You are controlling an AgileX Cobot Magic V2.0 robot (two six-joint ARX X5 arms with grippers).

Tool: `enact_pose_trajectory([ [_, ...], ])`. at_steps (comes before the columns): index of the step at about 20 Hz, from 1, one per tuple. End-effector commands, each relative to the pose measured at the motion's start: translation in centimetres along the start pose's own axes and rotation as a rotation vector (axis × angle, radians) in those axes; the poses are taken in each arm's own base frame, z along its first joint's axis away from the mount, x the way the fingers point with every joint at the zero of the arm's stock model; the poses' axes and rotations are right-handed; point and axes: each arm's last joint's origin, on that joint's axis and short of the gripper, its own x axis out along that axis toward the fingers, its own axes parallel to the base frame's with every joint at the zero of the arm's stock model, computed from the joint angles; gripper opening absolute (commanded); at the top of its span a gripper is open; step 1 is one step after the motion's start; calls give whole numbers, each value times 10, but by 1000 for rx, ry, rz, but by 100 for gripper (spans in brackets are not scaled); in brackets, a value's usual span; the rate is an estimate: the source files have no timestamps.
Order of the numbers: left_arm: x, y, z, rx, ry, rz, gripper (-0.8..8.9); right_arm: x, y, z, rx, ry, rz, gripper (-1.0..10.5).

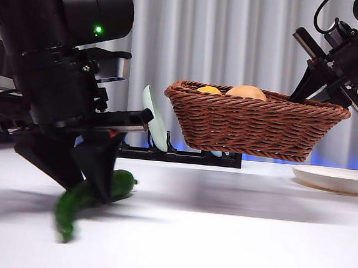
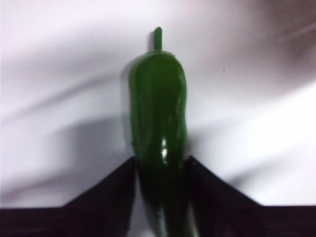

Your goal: Pick up the basket,pick up the corn from the table,pick up the potato from the table,pick up the cucumber from the table,put all items into the basket

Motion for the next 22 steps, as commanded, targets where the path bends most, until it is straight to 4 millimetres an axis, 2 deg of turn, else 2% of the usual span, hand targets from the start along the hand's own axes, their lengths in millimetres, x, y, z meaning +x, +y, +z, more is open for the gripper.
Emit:
enact_pose_trajectory([
  [1,-17,1,0,11,-45,-18,-8,-2,4,4,-4,-14,23,-17],
  [3,-50,3,1,5,-123,-43,-8,-1,4,4,-5,-13,24,-17],
  [6,-117,10,-3,-15,-312,-110,-8,3,11,1,-19,1,31,-17],
  [9,-184,12,6,-40,-548,-190,-8,15,29,-9,-58,52,66,-17],
  [11,-213,10,21,-28,-630,-213,-8,25,45,-18,-95,91,96,-17],
  [13,-228,4,42,9,-672,-209,-8,35,63,-30,-136,130,117,-17],
  [14,-226,1,52,17,-662,-197,-8,39,70,-35,-154,137,112,-17],
  [16,-208,-6,71,38,-590,-168,-8,44,80,-42,-179,160,126,-17],
  [19,-157,-10,91,34,-448,-121,-8,46,86,-47,-189,177,139,-17],
  [22,-108,-9,98,21,-290,-85,-8,46,86,-47,-185,177,139,-17],
])
